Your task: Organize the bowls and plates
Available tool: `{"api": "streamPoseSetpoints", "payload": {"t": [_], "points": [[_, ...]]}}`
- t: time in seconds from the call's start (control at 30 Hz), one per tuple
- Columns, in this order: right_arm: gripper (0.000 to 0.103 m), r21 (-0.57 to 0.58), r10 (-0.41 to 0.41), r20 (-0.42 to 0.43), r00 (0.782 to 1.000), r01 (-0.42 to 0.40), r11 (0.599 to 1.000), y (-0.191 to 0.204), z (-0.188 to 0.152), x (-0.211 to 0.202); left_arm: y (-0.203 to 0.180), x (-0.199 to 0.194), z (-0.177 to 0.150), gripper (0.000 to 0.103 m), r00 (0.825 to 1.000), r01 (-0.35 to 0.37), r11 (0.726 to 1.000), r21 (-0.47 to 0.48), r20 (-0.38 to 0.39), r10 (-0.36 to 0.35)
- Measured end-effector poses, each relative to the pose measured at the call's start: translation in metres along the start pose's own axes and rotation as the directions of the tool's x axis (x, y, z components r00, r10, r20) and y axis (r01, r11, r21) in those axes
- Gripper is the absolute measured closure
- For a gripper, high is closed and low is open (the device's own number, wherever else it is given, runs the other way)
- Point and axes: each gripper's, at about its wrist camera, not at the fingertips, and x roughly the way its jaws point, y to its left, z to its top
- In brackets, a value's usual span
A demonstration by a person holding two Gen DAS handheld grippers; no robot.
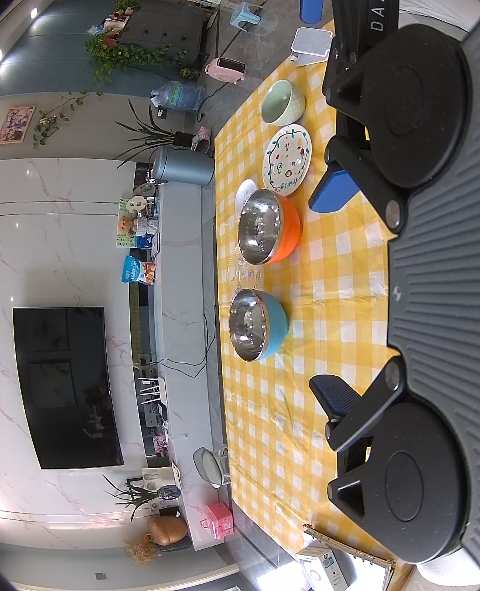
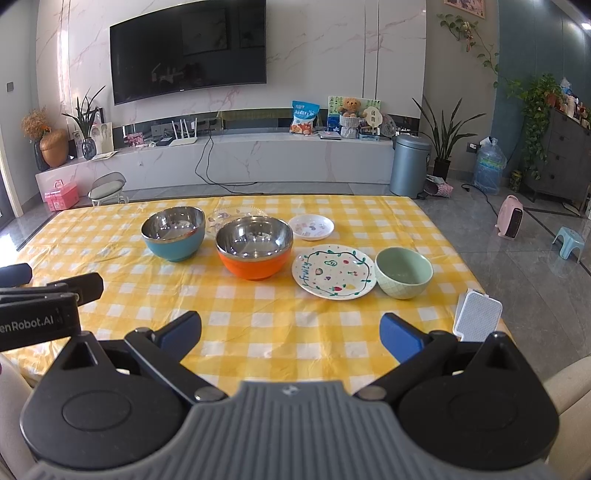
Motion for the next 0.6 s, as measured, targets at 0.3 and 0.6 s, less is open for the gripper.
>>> {"api": "streamPoseSetpoints", "payload": {"t": [0.3,0.6], "points": [[0.002,-0.002,0.001,-0.002,1.000,-0.001,1.000,0.0008,-0.0020,0.0002,-0.0003,-0.0008,0.0021,0.000,1.000,-0.001,1.000,-0.002,-0.004,0.001],[0.002,-0.006,0.000,-0.006,1.000,0.000,1.000,0.0027,-0.0034,0.0017,-0.0001,-0.0008,0.0024,0.000,1.000,-0.001,1.000,0.000,-0.005,0.001]]}}
